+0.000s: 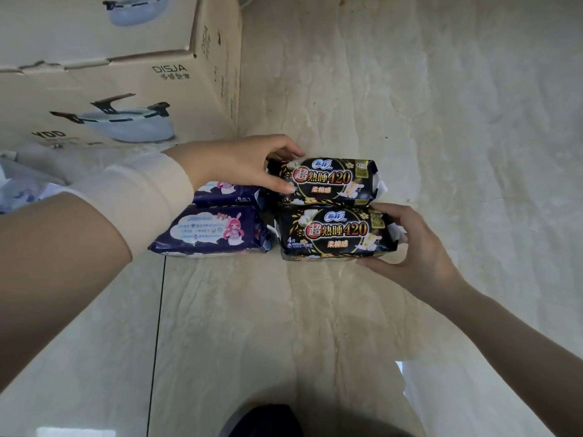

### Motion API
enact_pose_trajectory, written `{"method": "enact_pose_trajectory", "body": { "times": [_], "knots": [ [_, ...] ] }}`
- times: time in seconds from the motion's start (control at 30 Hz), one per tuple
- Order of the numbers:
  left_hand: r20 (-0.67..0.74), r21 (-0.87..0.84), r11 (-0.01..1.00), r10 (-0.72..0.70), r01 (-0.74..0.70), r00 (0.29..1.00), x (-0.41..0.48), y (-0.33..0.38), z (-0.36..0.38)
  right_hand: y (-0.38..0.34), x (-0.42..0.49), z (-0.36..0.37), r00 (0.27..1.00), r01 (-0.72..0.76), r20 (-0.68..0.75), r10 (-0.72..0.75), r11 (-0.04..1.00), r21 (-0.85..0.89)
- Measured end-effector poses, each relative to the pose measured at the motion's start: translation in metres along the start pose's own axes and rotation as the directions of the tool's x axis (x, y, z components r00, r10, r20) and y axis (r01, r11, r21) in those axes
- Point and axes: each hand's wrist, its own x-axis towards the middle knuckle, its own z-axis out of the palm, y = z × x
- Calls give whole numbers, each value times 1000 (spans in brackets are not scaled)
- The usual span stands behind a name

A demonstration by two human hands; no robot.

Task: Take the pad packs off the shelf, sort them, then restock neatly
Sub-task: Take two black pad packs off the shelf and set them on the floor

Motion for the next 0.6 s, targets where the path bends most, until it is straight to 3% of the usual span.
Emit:
{"method": "enact_pose_trajectory", "body": {
  "times": [0.6],
  "knots": [
    [-29,19,1000,4,-4,1000,0,5,2,-6,3,10,990,-121,-66,121,993,-7]
  ]
}}
